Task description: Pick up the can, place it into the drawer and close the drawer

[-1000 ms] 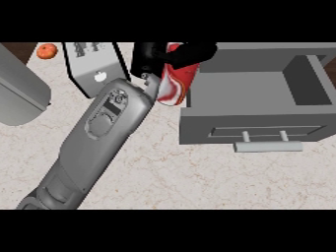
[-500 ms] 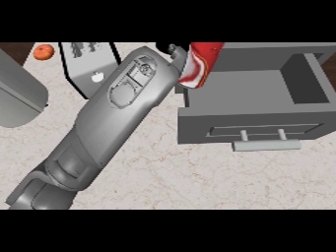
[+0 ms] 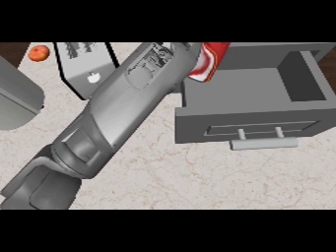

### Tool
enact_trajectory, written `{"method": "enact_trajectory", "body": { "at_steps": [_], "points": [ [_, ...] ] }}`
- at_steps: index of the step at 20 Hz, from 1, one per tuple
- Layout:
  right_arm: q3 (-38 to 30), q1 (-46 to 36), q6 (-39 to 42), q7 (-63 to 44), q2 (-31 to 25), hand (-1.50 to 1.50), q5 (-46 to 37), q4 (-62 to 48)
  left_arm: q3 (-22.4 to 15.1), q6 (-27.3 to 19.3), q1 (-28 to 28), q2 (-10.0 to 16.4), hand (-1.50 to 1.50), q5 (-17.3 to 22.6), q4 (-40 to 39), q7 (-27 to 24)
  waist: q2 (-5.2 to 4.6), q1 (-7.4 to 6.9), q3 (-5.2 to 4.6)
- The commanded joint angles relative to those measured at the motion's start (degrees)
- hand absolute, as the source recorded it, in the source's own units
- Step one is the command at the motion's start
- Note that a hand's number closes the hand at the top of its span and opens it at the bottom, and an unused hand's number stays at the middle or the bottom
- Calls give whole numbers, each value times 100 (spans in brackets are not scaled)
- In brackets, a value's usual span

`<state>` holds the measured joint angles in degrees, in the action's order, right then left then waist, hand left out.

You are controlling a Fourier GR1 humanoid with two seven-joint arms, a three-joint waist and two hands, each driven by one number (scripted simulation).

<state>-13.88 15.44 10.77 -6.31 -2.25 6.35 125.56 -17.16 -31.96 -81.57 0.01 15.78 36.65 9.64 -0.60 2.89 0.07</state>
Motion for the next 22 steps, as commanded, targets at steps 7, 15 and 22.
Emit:
{"method": "enact_trajectory", "body": {
  "at_steps": [7, 15, 22],
  "points": [
    [-56, -736, -100, -67, -149, -150, -13, -449, -677, -318, -295, -1, 150, 786, -824, -339, -33, 114, 6],
    [22, -775, -182, -120, -105, -150, -187, -491, -1034, -378, -503, -1, 150, 1101, -1242, -598, -71, 235, 10],
    [148, -843, -146, -37, -67, -150, -250, -579, -1415, -378, -292, -1, 150, 1178, -1535, -970, -95, 271, 10]
  ]
}}
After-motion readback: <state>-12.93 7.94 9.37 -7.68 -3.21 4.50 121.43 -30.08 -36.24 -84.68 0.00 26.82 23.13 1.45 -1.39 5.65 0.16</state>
